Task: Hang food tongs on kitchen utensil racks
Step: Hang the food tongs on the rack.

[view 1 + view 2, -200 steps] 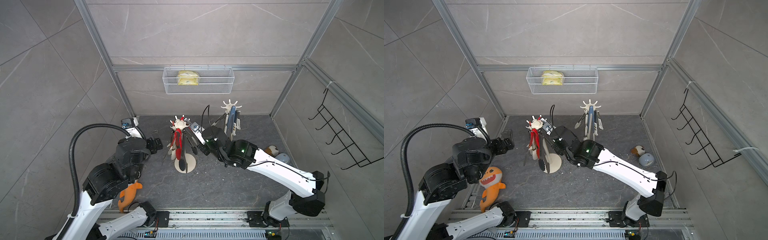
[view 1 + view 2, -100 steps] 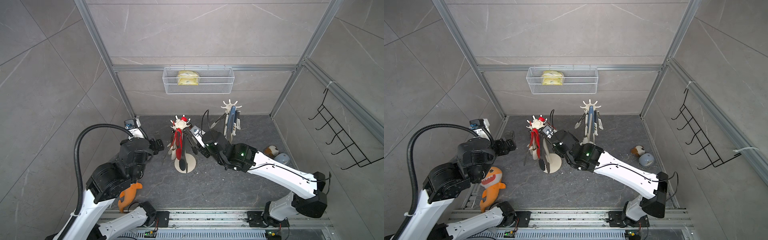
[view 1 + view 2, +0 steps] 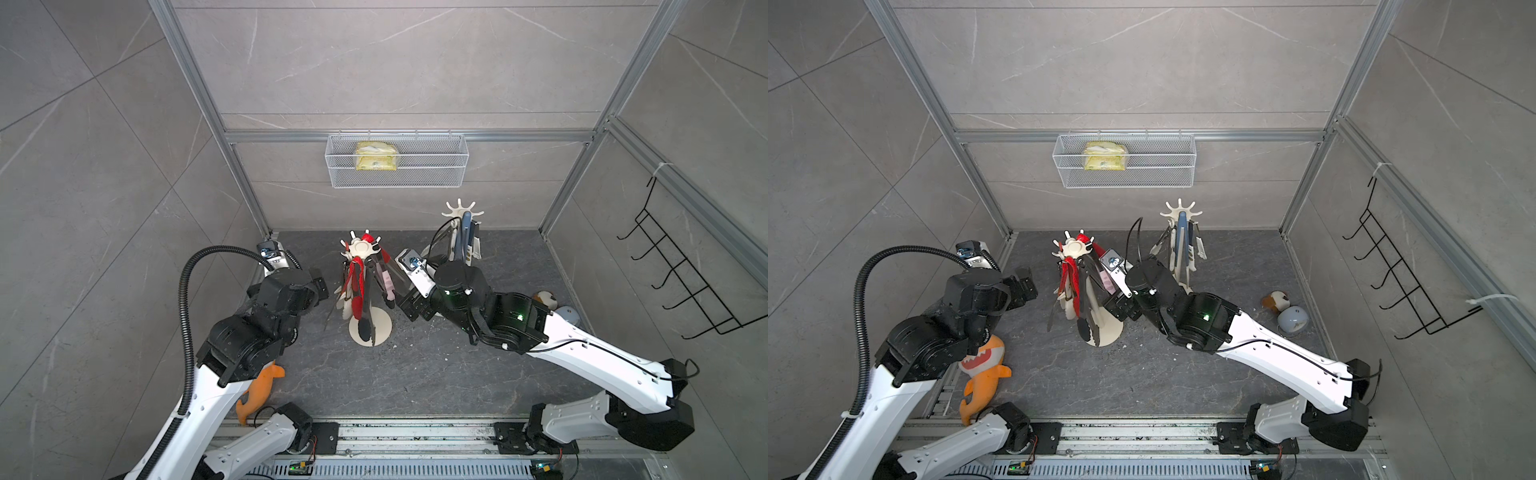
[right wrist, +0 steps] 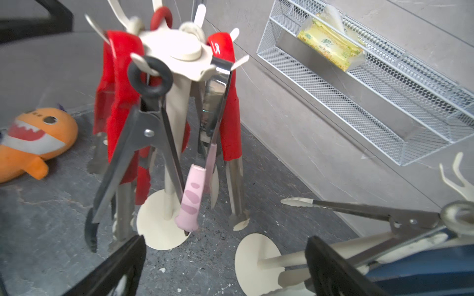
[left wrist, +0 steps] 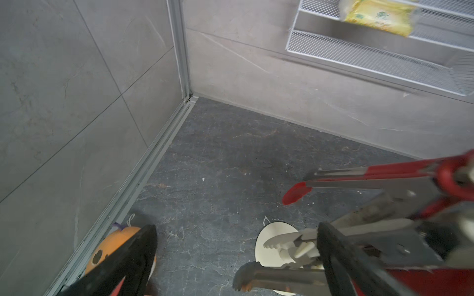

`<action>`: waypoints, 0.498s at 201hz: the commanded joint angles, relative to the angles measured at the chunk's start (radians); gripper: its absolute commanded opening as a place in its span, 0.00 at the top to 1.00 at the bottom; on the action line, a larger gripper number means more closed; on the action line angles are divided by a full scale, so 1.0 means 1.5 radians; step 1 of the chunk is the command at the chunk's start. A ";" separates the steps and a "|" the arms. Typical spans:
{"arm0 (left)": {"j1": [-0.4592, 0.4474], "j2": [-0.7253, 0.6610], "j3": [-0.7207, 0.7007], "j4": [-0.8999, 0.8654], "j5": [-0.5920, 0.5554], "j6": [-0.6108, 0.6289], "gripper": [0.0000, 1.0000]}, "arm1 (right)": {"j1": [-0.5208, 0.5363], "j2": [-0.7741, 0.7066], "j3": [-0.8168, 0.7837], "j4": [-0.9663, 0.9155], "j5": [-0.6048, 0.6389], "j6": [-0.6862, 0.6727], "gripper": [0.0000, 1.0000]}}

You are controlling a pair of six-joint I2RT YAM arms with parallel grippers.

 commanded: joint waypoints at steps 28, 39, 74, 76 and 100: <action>0.137 -0.016 -0.068 0.068 0.146 0.004 0.01 | -0.048 -0.068 -0.010 -0.057 -0.105 0.071 0.00; 0.171 -0.015 -0.086 0.086 0.180 0.010 0.01 | -0.068 -0.078 -0.004 -0.085 -0.116 0.087 0.00; 0.253 0.000 -0.138 0.152 0.249 0.037 0.01 | -0.147 -0.136 -0.021 -0.112 -0.122 0.110 0.00; 0.255 0.002 -0.140 0.155 0.250 0.038 0.01 | -0.152 -0.140 -0.022 -0.113 -0.122 0.111 0.00; 0.283 0.029 -0.154 0.173 0.250 0.052 0.01 | -0.209 -0.181 -0.031 -0.115 -0.129 0.113 0.00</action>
